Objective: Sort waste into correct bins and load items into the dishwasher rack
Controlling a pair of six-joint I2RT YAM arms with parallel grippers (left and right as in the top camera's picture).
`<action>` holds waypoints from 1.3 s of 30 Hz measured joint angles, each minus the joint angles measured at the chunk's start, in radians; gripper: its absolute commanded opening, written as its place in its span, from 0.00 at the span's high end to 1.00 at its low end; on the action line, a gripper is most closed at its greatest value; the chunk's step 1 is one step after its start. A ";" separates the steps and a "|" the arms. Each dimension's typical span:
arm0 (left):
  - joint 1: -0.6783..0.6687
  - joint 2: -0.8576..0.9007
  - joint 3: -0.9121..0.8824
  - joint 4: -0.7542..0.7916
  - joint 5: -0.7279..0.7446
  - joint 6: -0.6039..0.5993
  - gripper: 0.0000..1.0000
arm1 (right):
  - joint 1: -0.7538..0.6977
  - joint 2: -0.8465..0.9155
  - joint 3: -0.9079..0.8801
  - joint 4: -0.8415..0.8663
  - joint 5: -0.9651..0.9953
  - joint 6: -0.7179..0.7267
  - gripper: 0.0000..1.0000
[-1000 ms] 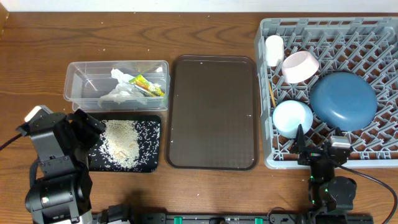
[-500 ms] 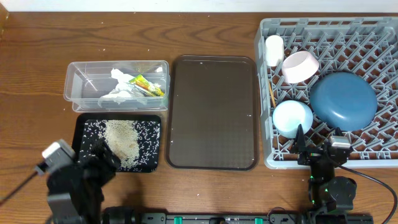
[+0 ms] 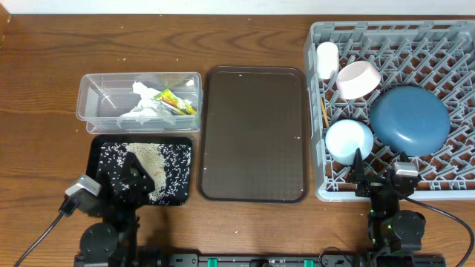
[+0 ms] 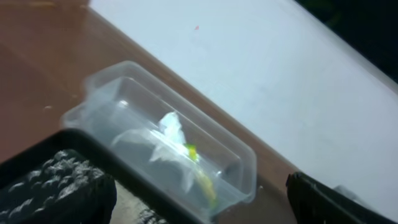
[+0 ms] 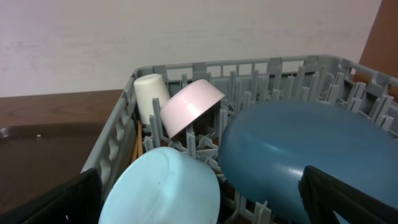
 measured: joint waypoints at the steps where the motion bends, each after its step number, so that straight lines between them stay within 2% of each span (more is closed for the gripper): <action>1: 0.000 -0.006 -0.036 0.068 0.011 -0.002 0.10 | 0.000 0.000 0.000 0.000 0.000 0.000 0.01; 3: -0.002 -0.010 -0.101 0.205 0.032 -0.003 0.10 | 0.000 0.000 0.000 0.000 0.000 0.000 0.01; 9: -0.002 -0.013 -0.233 0.414 0.067 -0.004 0.10 | 0.000 0.000 0.000 0.000 0.000 0.000 0.01; 18: -0.003 -0.013 -0.328 0.451 0.071 0.035 0.10 | 0.000 0.000 0.000 0.000 0.000 0.000 0.01; 23: -0.004 -0.013 -0.365 0.451 0.072 0.142 0.10 | 0.000 0.000 0.000 0.000 0.000 0.000 0.01; 35: -0.032 -0.013 -0.369 0.370 0.097 0.539 0.10 | 0.000 0.000 0.000 0.000 0.000 0.000 0.01; 39: -0.032 -0.013 -0.369 0.369 0.098 0.633 0.10 | 0.000 0.000 0.000 0.000 0.000 0.000 0.01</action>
